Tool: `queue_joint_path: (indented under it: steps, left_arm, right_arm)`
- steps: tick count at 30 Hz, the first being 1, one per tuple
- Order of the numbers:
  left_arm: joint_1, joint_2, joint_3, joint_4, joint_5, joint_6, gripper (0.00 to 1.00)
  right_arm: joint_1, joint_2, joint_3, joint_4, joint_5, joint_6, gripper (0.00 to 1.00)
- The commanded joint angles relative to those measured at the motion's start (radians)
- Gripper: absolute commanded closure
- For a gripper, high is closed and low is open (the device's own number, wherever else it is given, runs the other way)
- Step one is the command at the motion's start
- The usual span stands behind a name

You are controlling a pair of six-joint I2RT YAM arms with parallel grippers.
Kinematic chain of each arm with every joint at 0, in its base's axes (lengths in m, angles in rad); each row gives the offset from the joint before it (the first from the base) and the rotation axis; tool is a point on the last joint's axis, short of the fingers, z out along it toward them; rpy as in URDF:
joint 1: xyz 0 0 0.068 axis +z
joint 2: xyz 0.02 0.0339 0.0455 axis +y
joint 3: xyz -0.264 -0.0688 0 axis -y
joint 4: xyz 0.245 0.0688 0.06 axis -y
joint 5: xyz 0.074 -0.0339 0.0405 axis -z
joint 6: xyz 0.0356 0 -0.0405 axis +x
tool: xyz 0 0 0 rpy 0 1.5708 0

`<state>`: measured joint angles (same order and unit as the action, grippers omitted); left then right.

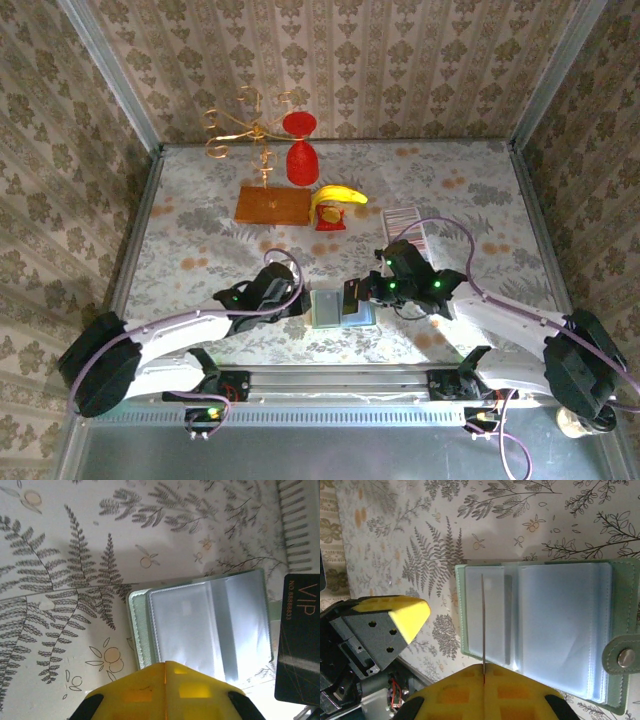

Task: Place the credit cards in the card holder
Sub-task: Insert the credit card into the card slot.

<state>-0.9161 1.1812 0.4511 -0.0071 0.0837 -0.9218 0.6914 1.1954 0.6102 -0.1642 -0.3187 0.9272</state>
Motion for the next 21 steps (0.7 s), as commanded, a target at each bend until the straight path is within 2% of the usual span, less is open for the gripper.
queue_joint_path:
  steps: [1,21]
  left_arm:
    - [-0.011,0.042,0.035,0.018,0.040,0.009,0.95]
    - [-0.050,0.124,0.004,0.062,0.005,-0.015,0.97]
  right_arm:
    - [0.009,0.035,0.006,0.015,0.027,-0.010,1.00]
    - [0.023,0.184,0.023,0.122,0.030,-0.031,1.00]
